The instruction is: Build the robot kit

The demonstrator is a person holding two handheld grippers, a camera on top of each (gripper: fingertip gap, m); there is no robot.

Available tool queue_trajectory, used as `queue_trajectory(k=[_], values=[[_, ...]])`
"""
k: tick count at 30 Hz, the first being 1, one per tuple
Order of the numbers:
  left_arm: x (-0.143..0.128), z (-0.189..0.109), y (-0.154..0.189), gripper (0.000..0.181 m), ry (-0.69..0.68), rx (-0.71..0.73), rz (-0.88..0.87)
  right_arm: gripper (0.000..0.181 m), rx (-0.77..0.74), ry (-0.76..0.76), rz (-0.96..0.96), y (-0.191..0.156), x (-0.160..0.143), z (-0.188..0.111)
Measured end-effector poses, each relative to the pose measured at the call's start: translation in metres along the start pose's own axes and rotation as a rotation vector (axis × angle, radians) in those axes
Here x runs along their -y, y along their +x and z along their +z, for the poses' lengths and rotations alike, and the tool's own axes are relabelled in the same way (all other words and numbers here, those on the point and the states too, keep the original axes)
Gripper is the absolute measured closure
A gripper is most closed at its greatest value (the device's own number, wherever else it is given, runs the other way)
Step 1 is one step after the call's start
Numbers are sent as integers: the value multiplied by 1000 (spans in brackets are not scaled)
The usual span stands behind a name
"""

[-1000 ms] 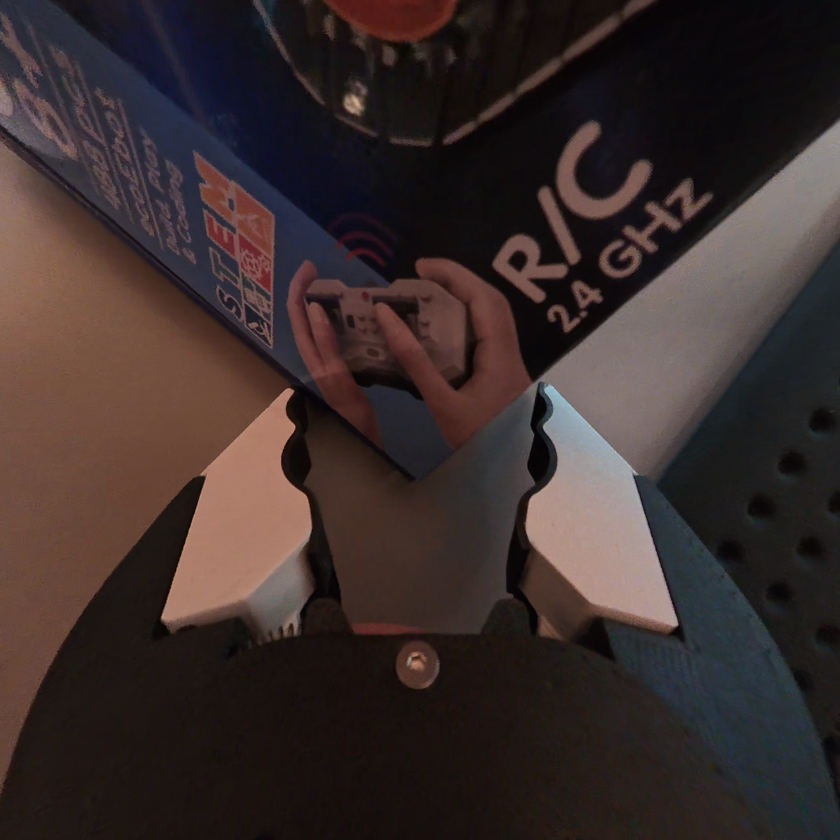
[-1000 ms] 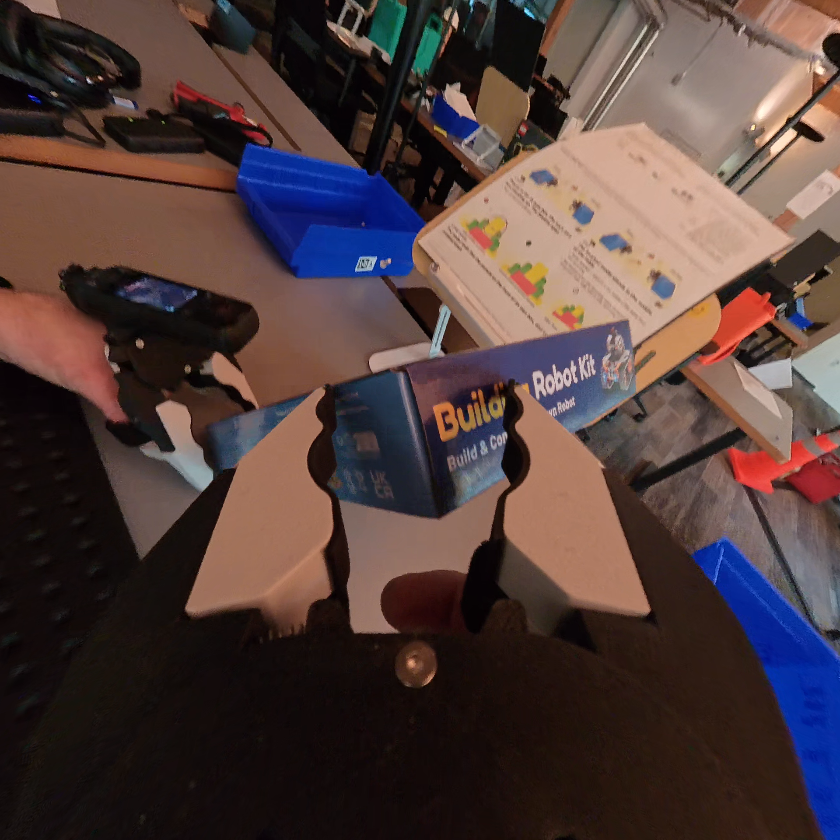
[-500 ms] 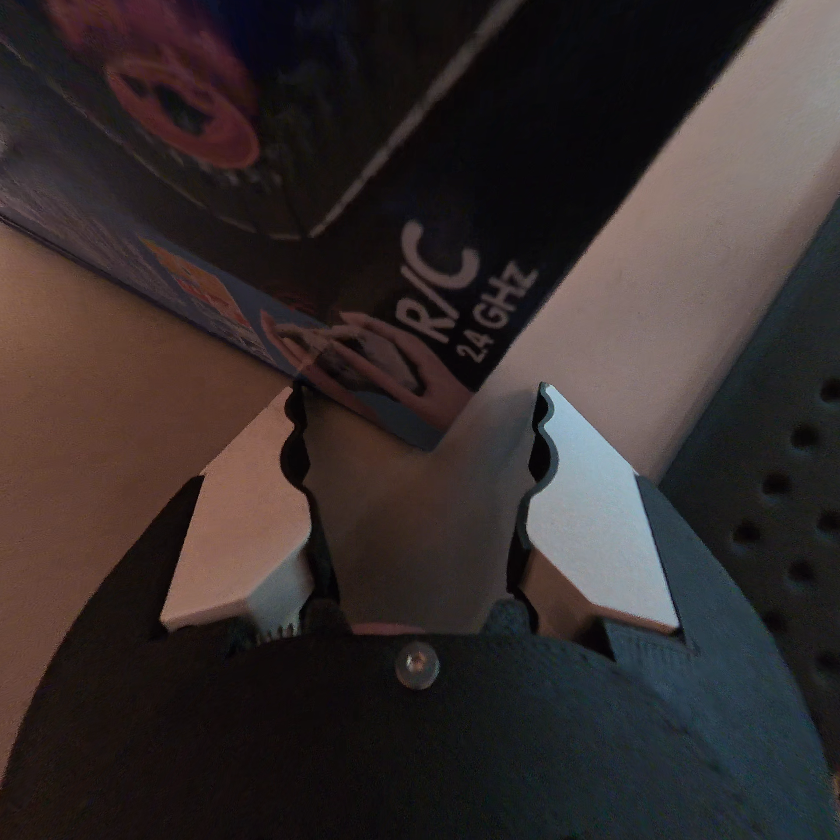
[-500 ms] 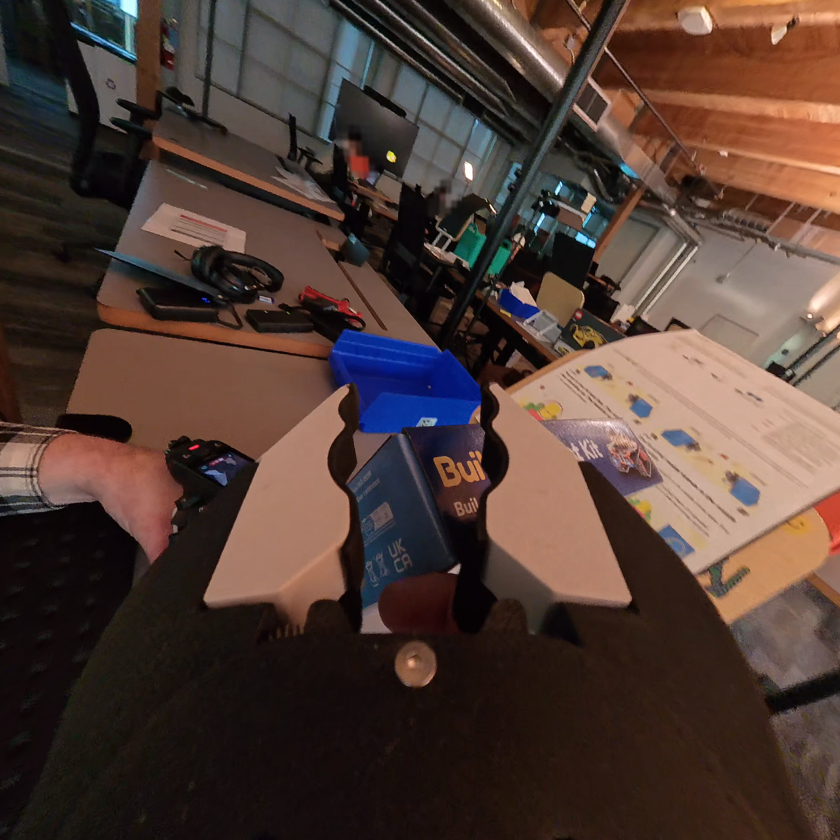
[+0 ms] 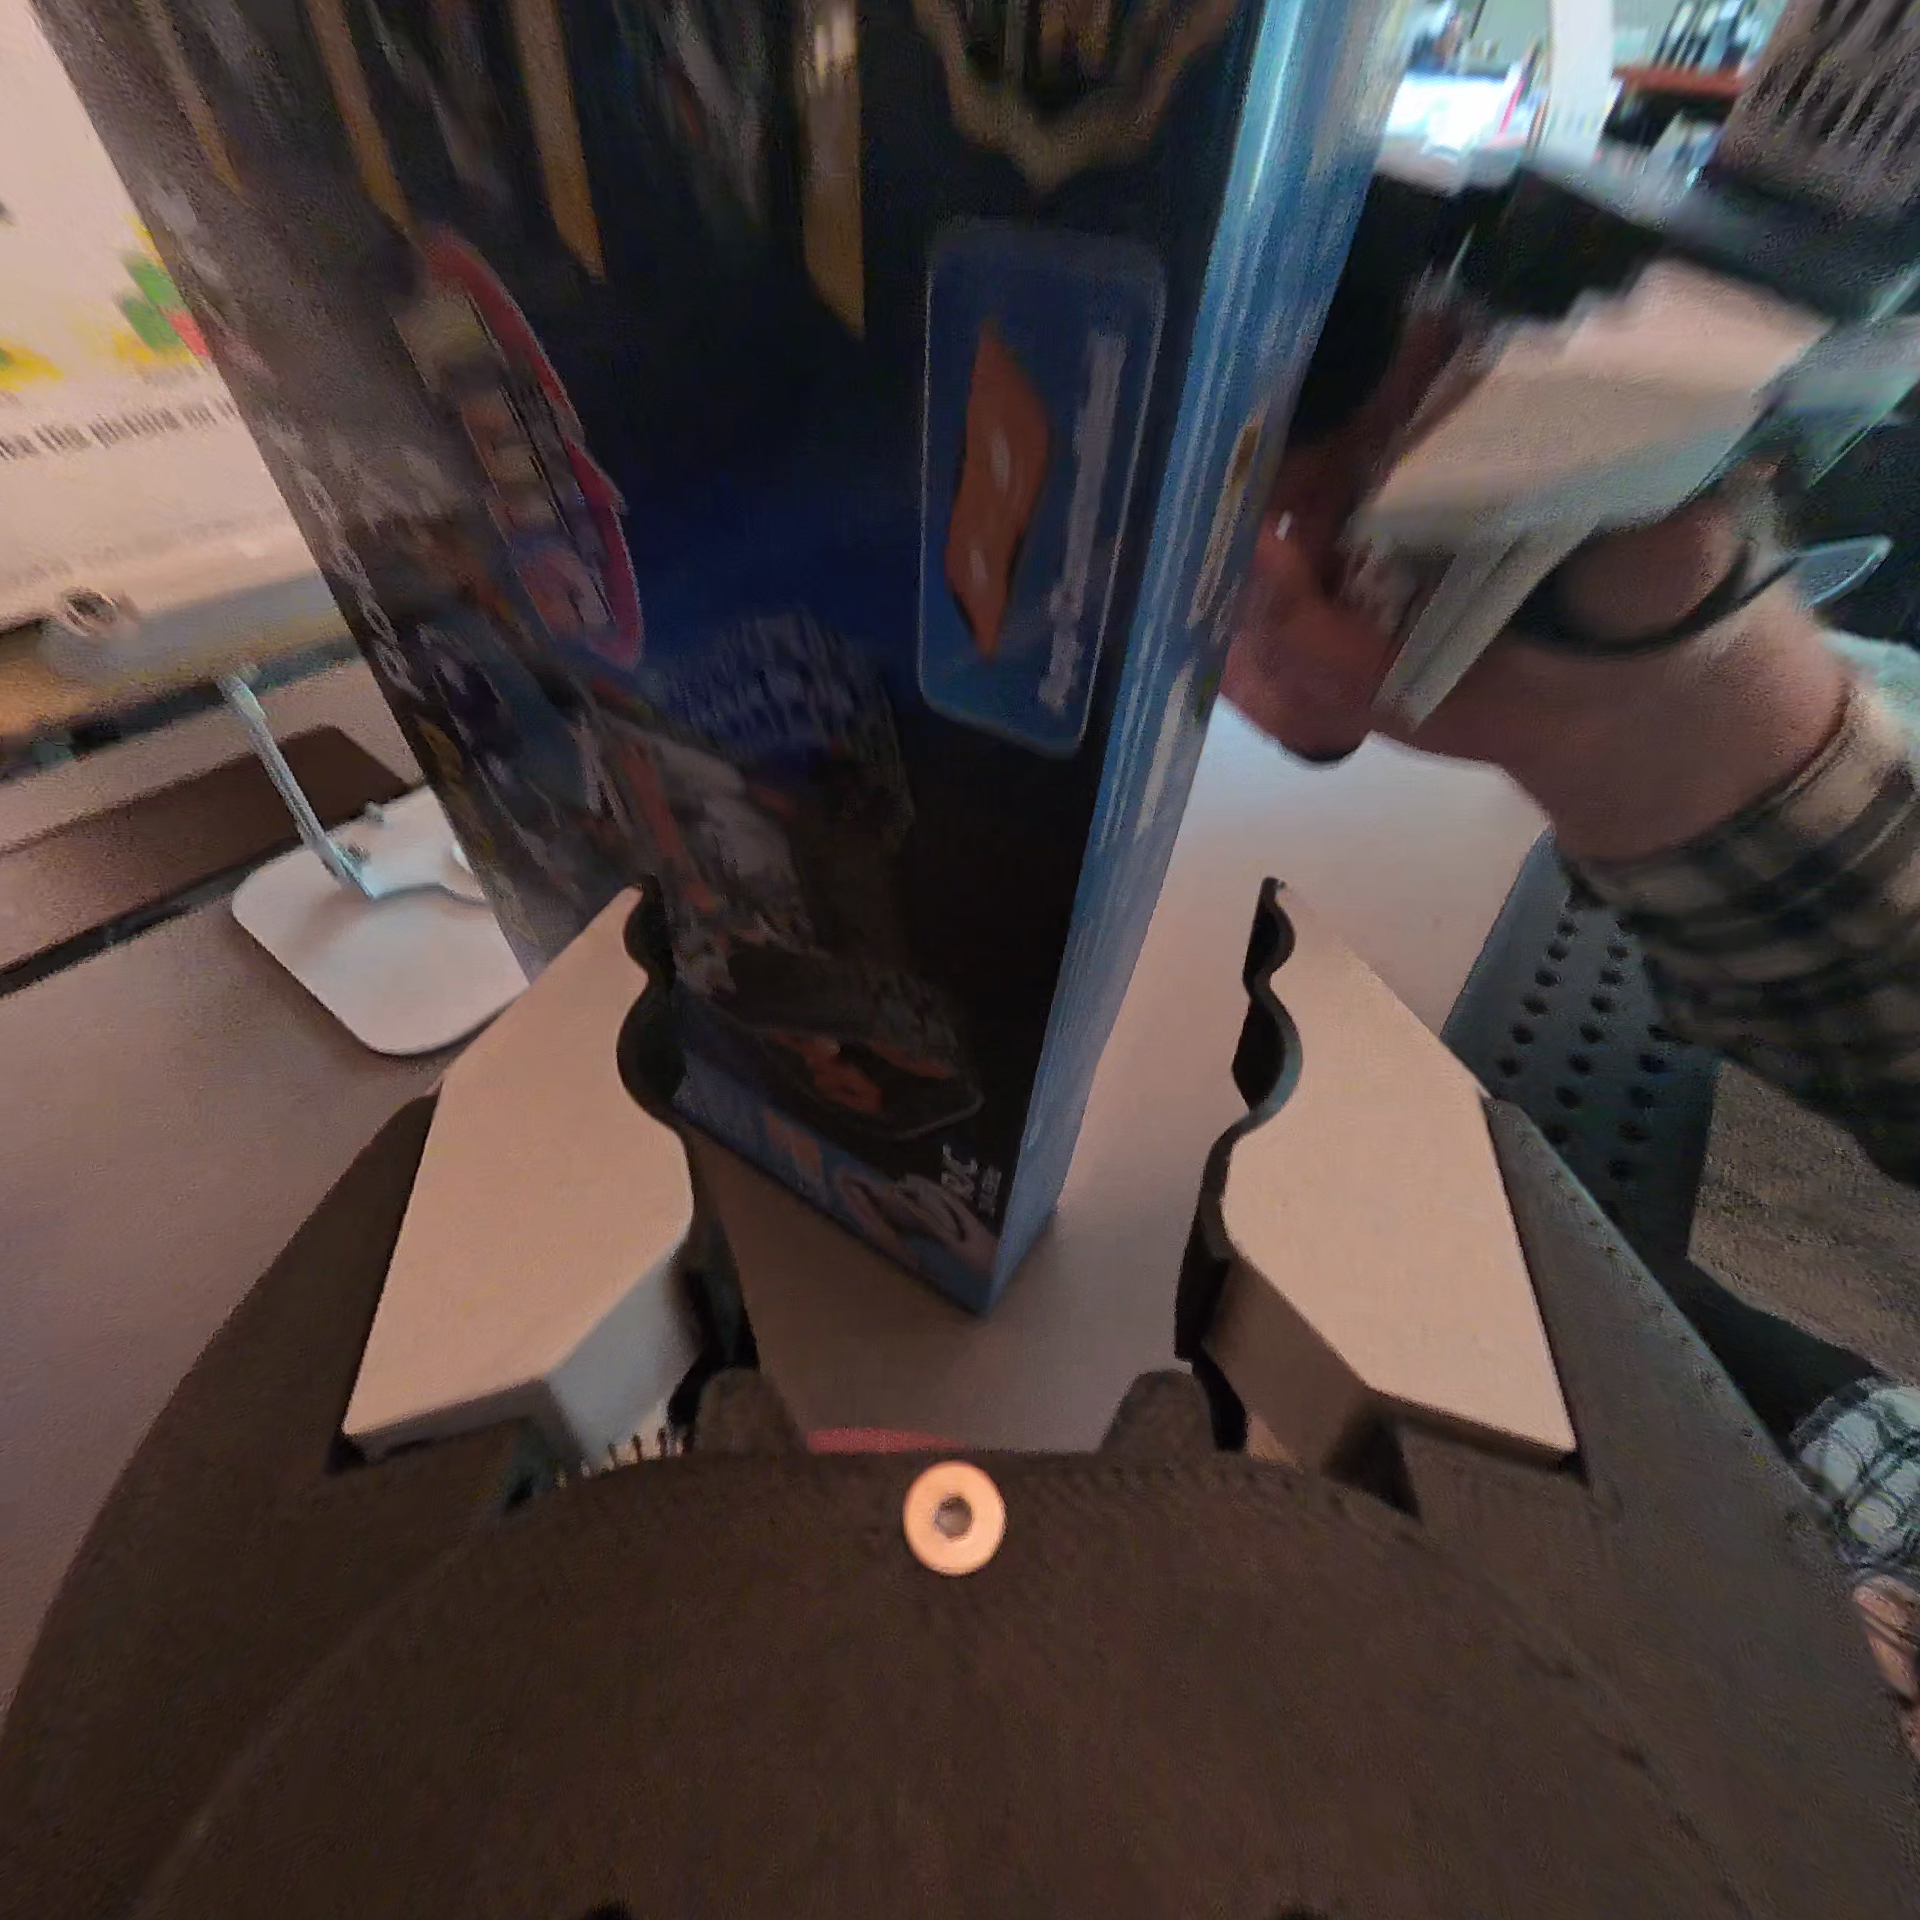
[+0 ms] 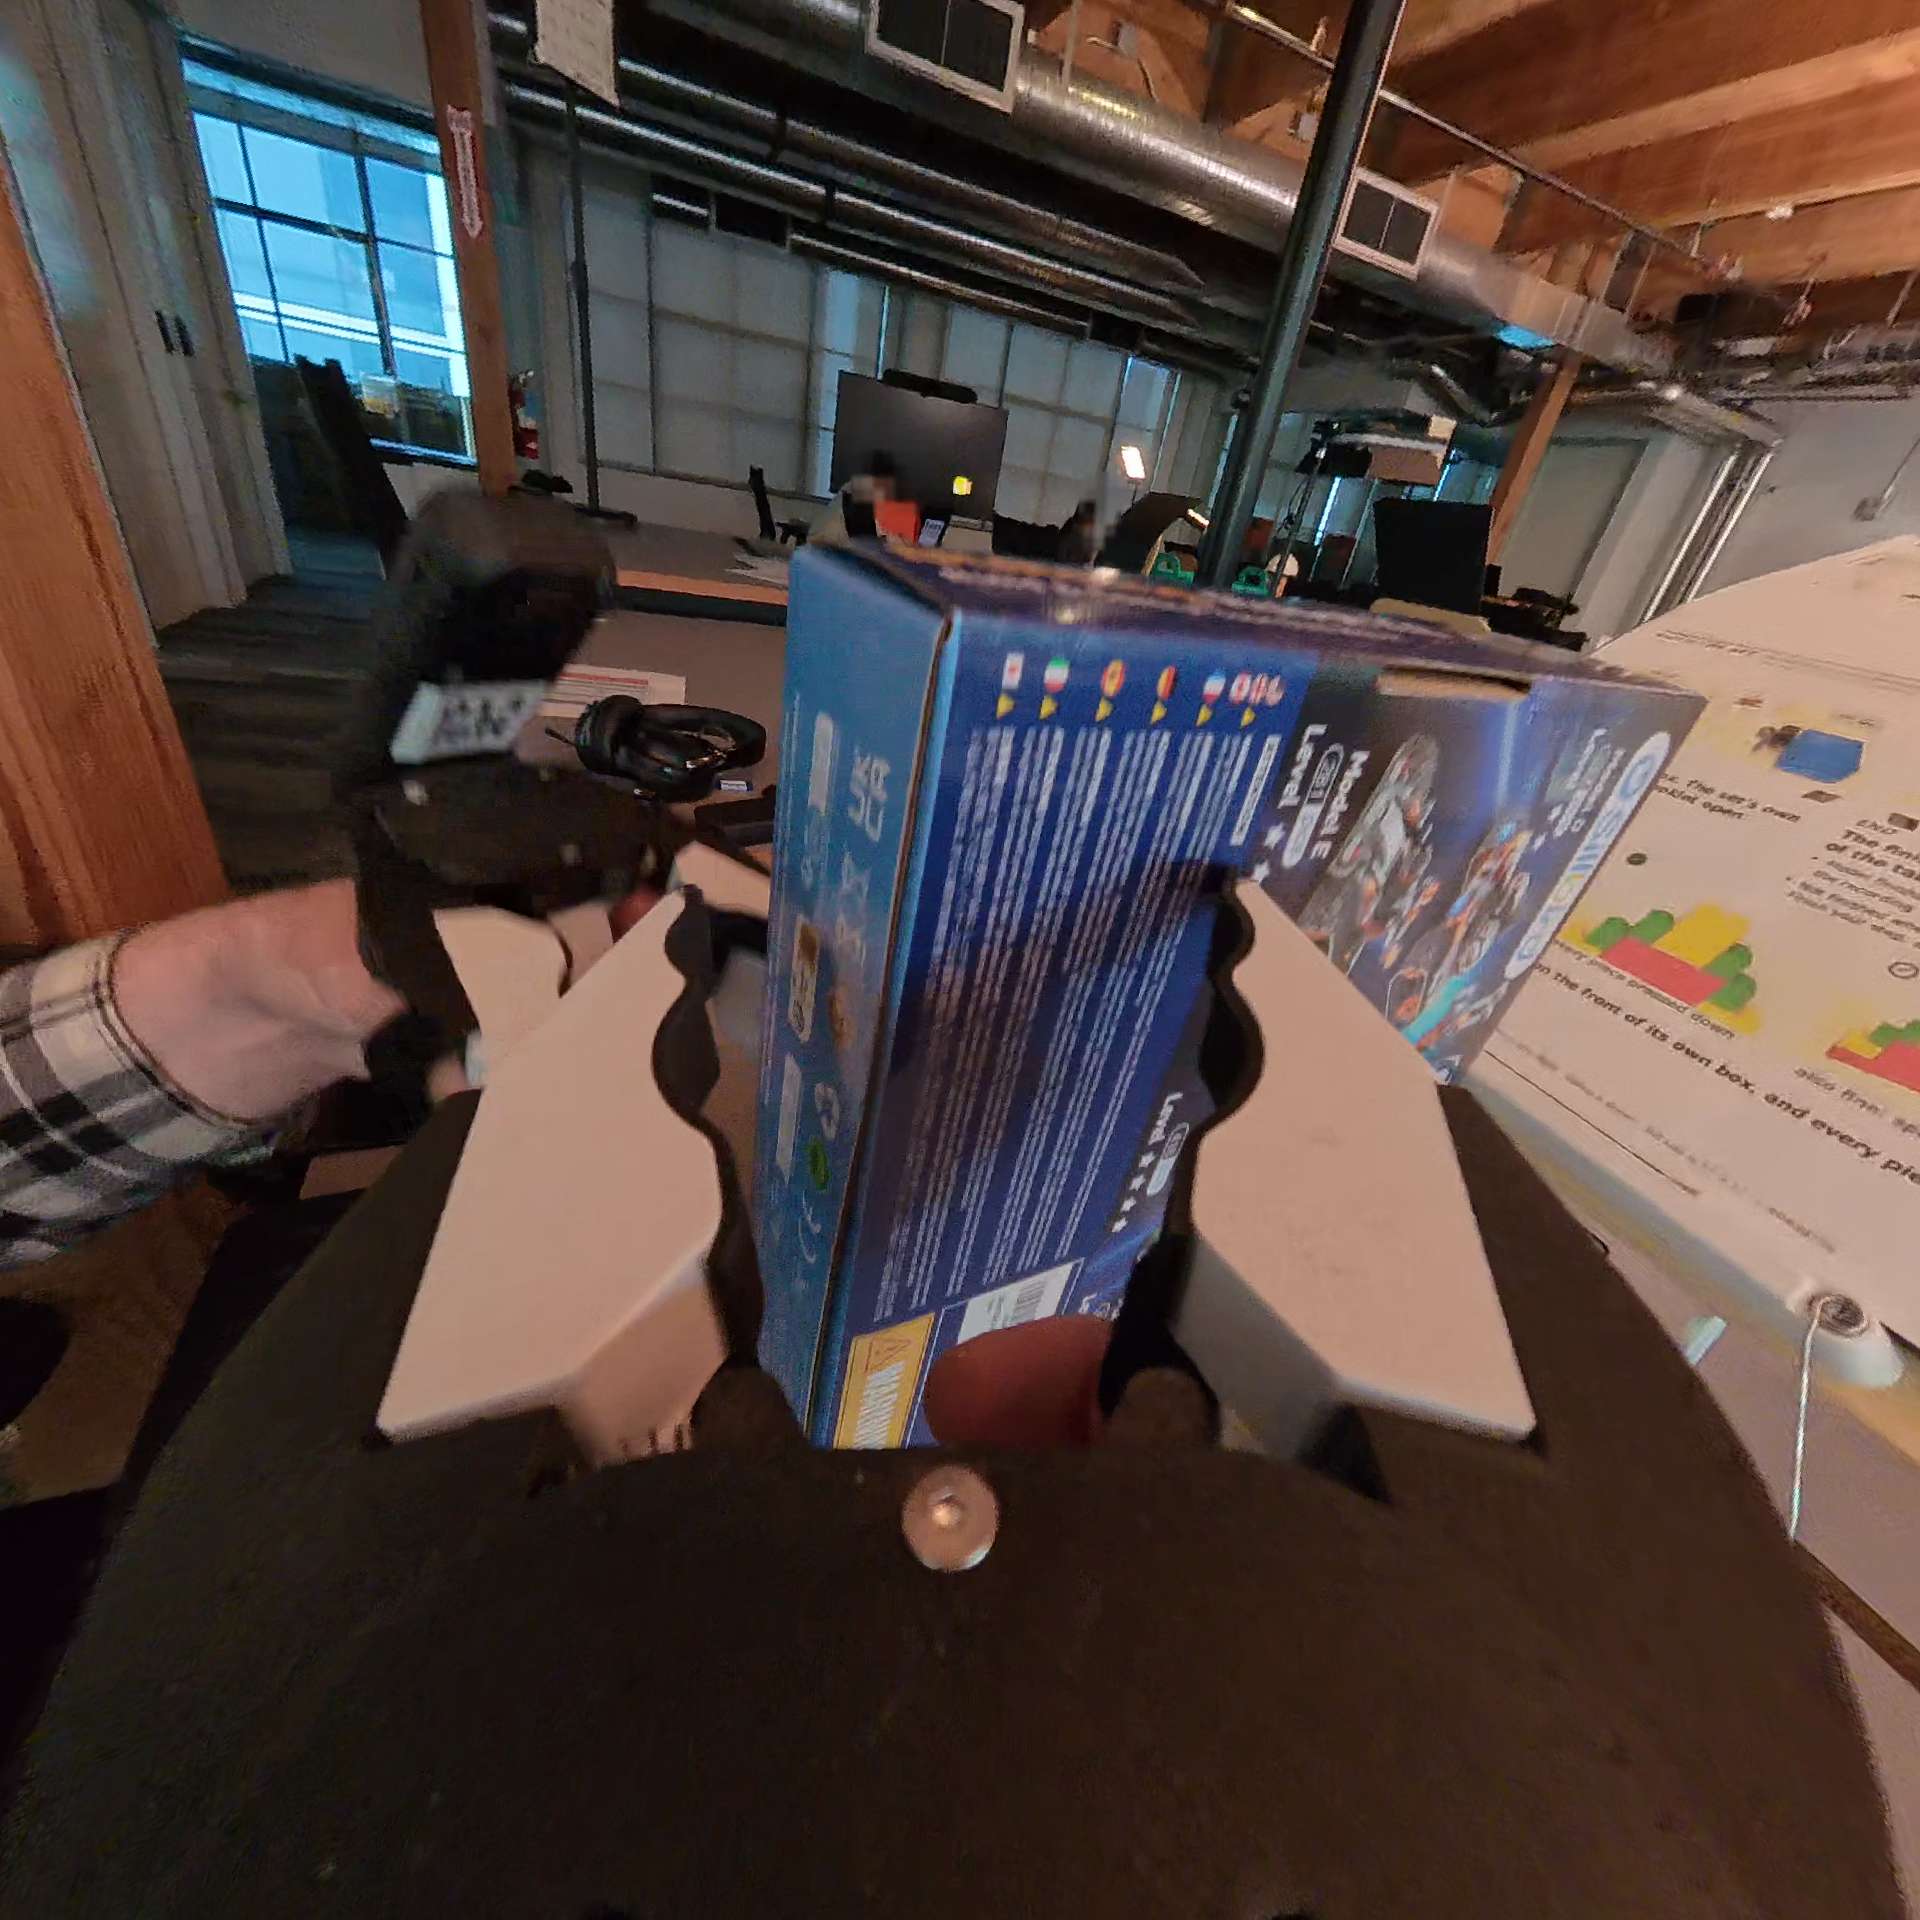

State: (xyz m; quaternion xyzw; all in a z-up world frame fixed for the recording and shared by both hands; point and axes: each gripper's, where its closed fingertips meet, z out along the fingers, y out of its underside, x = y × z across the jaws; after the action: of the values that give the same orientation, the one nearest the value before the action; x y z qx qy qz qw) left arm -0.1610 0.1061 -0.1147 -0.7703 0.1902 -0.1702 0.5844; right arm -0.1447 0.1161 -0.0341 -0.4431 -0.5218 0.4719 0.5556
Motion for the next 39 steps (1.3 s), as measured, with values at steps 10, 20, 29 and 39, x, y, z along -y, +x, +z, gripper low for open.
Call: queue_trajectory(k=[10,20,29,39], values=[[87,-46,1,59,181,-31,-88,103,-12,-53,-137,-21,-14,21],[66,-65,-64,91,190,277,-134,111,56,-212,-271,-64,-62,66],[55,-83,-95,108,289,305,-261,105,4,-282,-104,-37,-100,44],[0,-118,-115,109,441,299,-596,99,88,-465,-131,-46,-156,29]])
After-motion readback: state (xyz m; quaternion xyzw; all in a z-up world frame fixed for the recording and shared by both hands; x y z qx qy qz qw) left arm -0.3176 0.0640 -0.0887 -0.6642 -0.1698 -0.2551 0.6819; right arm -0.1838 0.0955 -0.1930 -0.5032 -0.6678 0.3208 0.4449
